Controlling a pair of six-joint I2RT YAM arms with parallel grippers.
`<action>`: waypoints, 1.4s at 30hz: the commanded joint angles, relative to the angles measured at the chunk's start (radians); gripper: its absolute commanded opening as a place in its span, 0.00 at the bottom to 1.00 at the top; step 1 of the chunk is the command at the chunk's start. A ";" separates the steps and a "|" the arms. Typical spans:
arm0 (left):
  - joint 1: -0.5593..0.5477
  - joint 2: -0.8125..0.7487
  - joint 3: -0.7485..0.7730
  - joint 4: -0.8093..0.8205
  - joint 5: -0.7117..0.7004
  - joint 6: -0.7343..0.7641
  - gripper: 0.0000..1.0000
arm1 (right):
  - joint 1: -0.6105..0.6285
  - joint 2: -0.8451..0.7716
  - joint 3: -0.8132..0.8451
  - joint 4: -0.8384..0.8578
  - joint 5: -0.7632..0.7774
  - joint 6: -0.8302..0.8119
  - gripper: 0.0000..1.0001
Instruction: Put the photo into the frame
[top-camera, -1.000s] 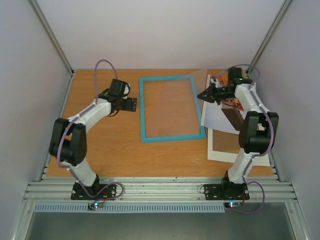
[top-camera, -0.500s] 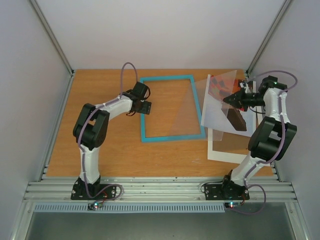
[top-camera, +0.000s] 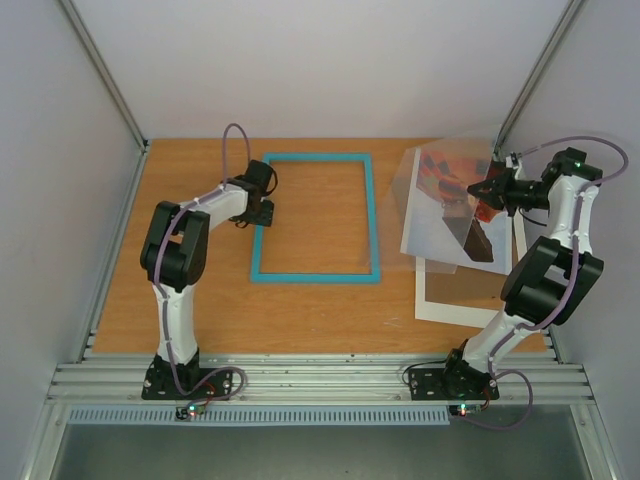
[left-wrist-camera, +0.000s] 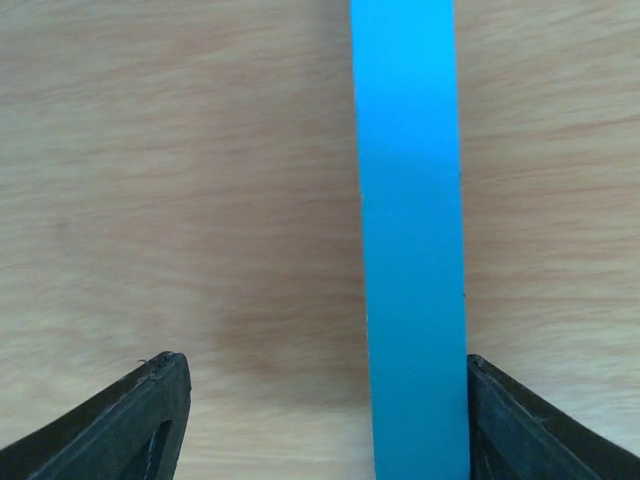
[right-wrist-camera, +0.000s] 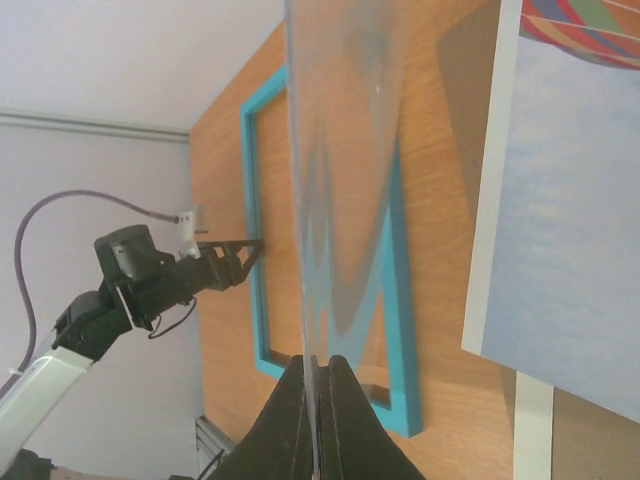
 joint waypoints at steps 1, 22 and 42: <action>0.052 -0.074 -0.032 -0.077 -0.046 0.075 0.72 | -0.028 -0.039 0.025 -0.009 -0.060 -0.010 0.01; -0.105 -0.339 -0.120 -0.270 0.654 0.629 0.98 | -0.125 0.251 0.183 -0.339 0.056 -0.453 0.01; -0.338 -0.196 -0.224 -0.191 0.494 0.849 0.79 | -0.156 0.294 0.052 -0.076 0.325 -0.443 0.72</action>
